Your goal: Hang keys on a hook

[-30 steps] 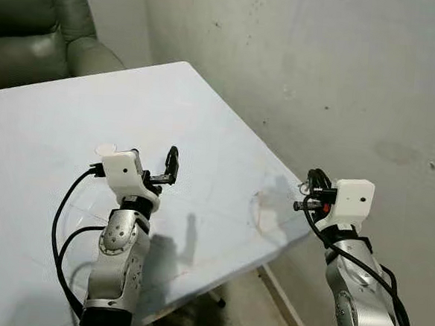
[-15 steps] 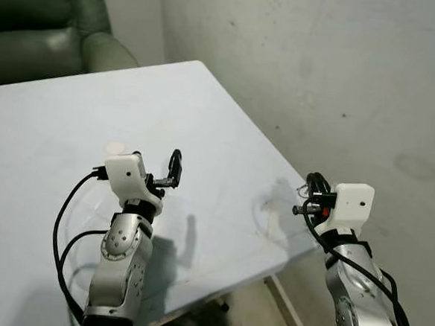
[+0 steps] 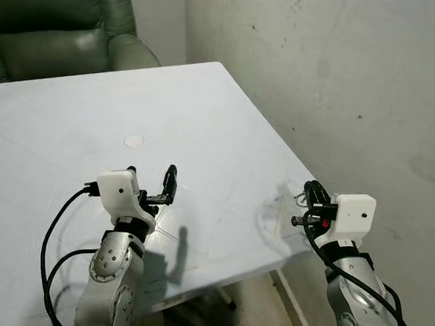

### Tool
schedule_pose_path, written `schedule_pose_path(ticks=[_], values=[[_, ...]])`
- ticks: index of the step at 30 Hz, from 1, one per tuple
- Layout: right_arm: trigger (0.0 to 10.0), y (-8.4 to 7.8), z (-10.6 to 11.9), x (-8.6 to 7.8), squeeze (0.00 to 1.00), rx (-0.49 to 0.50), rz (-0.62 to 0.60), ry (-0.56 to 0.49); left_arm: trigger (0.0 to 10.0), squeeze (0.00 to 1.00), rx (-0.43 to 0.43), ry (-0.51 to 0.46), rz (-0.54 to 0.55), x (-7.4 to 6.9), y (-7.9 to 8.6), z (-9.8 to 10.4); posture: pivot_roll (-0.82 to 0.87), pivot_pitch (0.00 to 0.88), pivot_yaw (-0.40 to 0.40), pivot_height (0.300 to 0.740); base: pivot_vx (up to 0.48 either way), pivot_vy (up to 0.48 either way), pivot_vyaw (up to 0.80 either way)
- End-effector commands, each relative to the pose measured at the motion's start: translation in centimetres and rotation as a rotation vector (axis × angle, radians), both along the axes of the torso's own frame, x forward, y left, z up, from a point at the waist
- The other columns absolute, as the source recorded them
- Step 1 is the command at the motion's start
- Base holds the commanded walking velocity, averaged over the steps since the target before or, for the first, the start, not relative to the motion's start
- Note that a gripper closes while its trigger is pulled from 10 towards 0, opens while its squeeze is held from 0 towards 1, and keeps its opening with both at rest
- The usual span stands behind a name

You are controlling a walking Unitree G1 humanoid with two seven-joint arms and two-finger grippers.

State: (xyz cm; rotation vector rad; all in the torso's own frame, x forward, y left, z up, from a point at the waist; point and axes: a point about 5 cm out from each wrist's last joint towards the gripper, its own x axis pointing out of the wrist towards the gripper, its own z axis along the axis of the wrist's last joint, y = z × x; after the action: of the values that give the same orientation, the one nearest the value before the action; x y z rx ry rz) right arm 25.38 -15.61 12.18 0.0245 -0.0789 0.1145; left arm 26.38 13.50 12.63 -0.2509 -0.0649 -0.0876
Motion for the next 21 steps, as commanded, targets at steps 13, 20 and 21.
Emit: schedule_pose_path(ticks=[13, 20, 21], values=[[10.0, 0.0, 0.43, -0.53, 0.0, -0.008, 0.004, 0.006, 10.0, 0.0, -0.018, 0.021, -0.007, -0.61, -0.4, 0.36, 0.0, 0.107, -0.044, 0.74, -0.278, 0.0, 0.0], [10.0, 0.1, 0.47, -0.51, 0.0, -0.008, 0.011, 0.009, 10.0, 0.0, -0.03, 0.024, -0.005, -0.71, -0.47, 0.4, 0.0, 0.106, -0.049, 0.74, -0.379, 0.0, 0.0], [10.0, 0.14, 0.48, -0.51, 0.0, -0.008, 0.013, 0.009, 10.0, 0.0, -0.031, 0.024, -0.006, -0.72, -0.48, 0.41, 0.0, 0.106, -0.049, 0.74, -0.375, 0.0, 0.0]])
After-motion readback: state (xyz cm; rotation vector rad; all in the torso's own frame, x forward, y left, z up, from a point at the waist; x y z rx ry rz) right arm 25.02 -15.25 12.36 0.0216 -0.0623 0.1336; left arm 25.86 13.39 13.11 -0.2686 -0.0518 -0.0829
